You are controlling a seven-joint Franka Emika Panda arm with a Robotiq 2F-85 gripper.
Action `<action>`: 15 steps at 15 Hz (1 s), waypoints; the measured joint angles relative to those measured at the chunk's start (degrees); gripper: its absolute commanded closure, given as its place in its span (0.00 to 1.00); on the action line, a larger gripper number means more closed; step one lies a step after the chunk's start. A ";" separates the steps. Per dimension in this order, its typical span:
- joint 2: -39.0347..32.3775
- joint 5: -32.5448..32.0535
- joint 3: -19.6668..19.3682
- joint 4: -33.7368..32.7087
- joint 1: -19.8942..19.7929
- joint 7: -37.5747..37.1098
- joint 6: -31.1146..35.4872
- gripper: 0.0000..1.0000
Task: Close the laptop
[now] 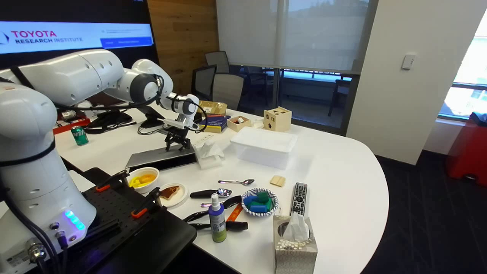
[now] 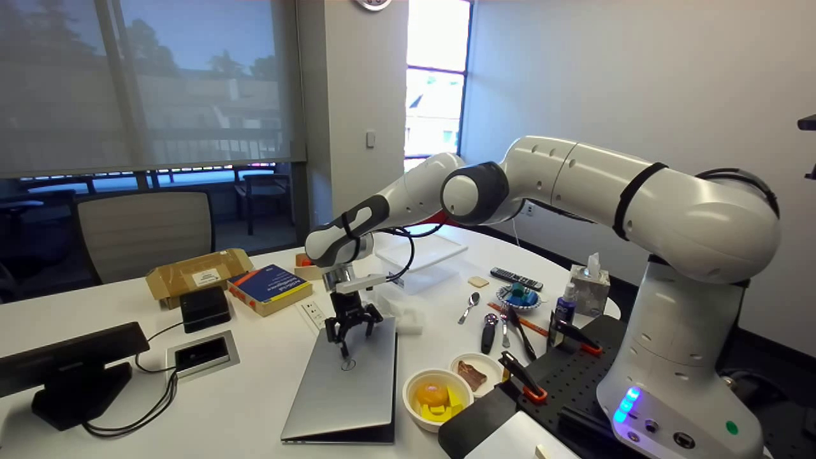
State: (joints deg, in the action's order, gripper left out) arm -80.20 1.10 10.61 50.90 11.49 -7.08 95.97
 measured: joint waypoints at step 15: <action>26.76 -0.36 -1.23 15.86 -2.29 -2.53 10.81 0.00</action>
State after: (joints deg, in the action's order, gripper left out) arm -53.44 0.75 9.38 66.76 9.20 -9.60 106.79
